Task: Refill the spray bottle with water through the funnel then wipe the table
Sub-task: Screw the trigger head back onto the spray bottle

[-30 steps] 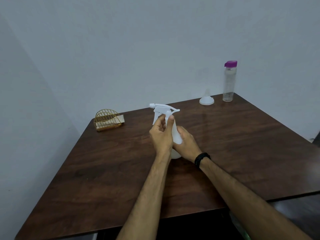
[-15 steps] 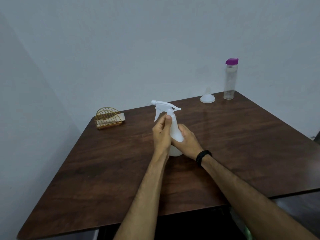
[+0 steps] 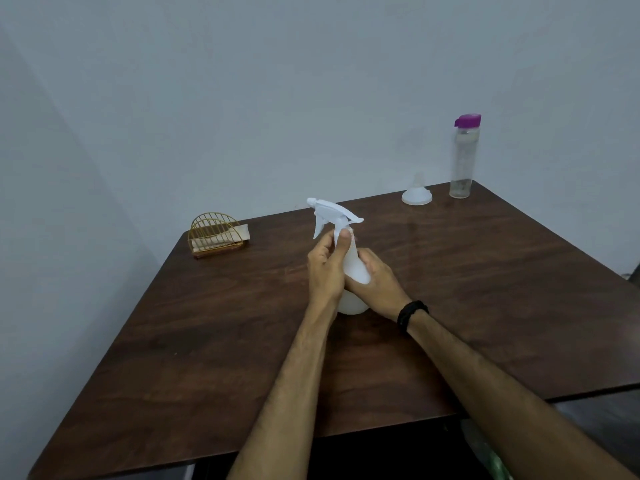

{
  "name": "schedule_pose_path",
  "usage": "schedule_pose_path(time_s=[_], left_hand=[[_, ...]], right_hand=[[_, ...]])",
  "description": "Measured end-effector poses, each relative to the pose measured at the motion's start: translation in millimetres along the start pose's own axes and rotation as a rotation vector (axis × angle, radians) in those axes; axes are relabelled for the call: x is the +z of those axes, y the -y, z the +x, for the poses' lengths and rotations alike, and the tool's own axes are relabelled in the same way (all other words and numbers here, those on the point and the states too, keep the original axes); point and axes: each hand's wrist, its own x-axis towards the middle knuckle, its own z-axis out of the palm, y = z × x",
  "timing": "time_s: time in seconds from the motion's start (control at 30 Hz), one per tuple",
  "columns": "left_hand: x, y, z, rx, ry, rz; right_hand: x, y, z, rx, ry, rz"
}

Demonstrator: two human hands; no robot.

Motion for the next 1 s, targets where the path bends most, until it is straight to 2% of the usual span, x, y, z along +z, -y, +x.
schedule_pose_path(time_s=[0.17,0.57,0.63,0.8,1.0], left_hand=[[10.8,1.7,-10.7,0.007,-0.227,-0.17],[-13.9,-2.7,2.8,-0.006,0.118,0.028],[-13.0,-3.4,0.4,0.003,0.126,0.019],[-3.4,0.5,-11.8,0.029,-0.035,0.0],[-19.4,-6.0,-8.7,0.018,0.174,0.009]], right_hand=[[0.1,-2.9,-0.1,0.014,0.009,0.015],[-2.7,-1.5,5.2,0.068,0.058,0.007],[-4.2,1.0,4.5,0.086,0.087,0.022],[-1.7,6.9,-5.7,0.101,0.106,0.079],[-6.8,8.3,-7.9,0.139,0.17,0.183]])
